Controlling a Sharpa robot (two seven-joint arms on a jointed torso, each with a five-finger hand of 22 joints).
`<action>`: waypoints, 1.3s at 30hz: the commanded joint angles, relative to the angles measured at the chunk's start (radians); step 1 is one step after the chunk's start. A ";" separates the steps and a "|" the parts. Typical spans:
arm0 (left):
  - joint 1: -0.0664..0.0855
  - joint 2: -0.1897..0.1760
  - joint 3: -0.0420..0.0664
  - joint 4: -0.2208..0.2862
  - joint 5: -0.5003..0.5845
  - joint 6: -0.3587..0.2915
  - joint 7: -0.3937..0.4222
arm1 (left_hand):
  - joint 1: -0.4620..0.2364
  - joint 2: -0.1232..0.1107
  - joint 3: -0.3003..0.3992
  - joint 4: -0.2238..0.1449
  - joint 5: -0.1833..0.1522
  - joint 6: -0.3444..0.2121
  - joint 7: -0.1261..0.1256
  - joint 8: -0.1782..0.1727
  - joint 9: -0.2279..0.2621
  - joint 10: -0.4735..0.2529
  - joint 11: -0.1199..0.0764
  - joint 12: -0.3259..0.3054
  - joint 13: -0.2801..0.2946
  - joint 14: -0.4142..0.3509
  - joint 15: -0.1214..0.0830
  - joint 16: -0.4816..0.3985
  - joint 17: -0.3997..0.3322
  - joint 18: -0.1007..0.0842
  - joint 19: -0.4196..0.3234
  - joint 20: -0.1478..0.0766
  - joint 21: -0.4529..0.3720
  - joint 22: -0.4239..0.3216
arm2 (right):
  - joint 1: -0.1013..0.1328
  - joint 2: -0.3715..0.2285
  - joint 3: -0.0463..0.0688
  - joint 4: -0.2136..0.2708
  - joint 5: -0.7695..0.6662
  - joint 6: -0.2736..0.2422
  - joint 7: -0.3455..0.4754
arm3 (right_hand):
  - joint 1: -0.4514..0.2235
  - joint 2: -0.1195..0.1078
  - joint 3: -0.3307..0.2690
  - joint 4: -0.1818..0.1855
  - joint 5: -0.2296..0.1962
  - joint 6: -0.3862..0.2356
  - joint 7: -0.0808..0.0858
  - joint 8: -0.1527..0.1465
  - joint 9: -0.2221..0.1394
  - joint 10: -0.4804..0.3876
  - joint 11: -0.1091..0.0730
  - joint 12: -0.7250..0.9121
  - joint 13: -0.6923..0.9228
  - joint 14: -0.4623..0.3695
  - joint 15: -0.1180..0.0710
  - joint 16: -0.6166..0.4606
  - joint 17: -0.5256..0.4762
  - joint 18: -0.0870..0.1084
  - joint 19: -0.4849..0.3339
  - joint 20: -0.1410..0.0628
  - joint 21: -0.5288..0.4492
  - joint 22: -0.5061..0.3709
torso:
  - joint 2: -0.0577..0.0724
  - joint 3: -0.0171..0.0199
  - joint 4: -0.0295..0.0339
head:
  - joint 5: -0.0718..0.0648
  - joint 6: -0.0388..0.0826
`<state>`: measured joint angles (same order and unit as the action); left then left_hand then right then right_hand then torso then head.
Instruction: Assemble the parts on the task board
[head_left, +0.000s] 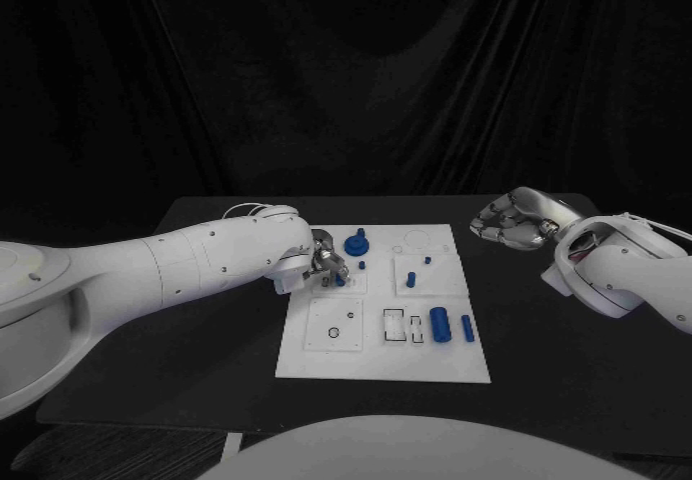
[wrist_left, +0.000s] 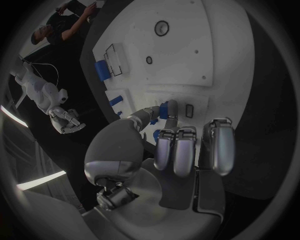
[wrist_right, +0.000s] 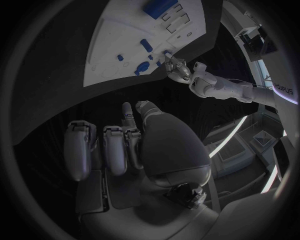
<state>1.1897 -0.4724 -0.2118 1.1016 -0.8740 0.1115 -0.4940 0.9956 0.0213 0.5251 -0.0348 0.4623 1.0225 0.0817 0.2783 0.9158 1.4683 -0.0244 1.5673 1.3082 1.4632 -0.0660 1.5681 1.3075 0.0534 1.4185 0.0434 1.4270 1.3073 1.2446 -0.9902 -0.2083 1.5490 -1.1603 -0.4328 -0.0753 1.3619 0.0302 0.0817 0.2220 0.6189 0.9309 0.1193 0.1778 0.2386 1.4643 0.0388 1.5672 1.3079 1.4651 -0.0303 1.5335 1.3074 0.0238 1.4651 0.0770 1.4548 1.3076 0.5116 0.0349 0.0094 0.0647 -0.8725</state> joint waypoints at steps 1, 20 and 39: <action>-0.006 0.003 0.000 0.002 0.008 0.018 0.012 | 0.014 0.001 0.031 -0.042 -0.067 0.012 -0.034 -0.013 0.000 0.103 0.005 0.003 0.263 0.108 0.004 0.003 0.263 -0.002 -0.014 0.008 -0.014 0.156 | -0.002 -0.001 0.001 0.001 0.001 0.001 -0.010 | 0.010 0.000 0.006 0.001 0.003 0.002 0.000 0.000 0.000 0.106 0.001 0.004 0.263 0.087 0.000 -0.007 0.179 0.010 0.043 0.000 -0.005 0.218 | 0.000 0.0004 0.0003 | 0.000 0.000; -0.008 0.006 0.000 -0.003 0.008 0.029 -0.013 | -0.026 -0.010 -0.193 0.108 -0.353 -0.045 -0.023 0.004 0.049 0.103 0.018 0.003 0.263 0.108 0.017 0.003 0.263 0.001 -0.018 0.021 -0.031 0.162 | -0.003 0.000 0.001 0.000 0.001 0.005 -0.010 | 0.010 0.000 0.006 0.001 0.003 0.002 0.000 0.000 0.000 0.106 0.001 0.004 0.263 0.087 0.000 -0.007 0.179 0.010 0.043 0.000 -0.005 0.218 | 0.000 0.0002 0.0001 | 0.001 0.000; -0.008 0.000 0.000 0.002 -0.065 0.021 0.009 | 0.024 0.022 -0.201 0.109 -0.245 -0.044 -0.033 0.020 0.064 0.103 0.010 0.003 0.263 0.108 0.012 0.003 0.263 0.002 -0.019 0.017 -0.039 0.166 | -0.004 0.000 0.001 -0.001 0.001 0.009 -0.012 | 0.010 0.000 0.006 0.001 0.003 0.002 0.000 0.000 0.000 0.106 0.001 0.004 0.263 0.087 0.000 -0.007 0.179 0.010 0.043 0.000 -0.005 0.218 | 0.000 0.0002 0.0002 | 0.004 0.000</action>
<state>1.1833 -0.4730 -0.2124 1.1014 -0.9171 0.1325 -0.5041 1.0101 0.0451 0.3254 0.0727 0.2147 0.9808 0.0521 0.2943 0.9796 1.4645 -0.0142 1.5673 1.3082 1.4670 -0.0552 1.5681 1.3074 0.0533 1.4026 0.0594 1.3915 1.3078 1.2428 -0.9894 -0.2083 1.5479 -1.1580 -0.4289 -0.0755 1.3619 0.0302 0.0817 0.2220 0.6189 0.9309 0.1193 0.1778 0.2386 1.4643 0.0388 1.5672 1.3076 1.4651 -0.0303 1.5335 1.3074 0.0239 1.4651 0.0770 1.4548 1.3074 0.5113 0.0351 0.0094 0.0685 -0.8725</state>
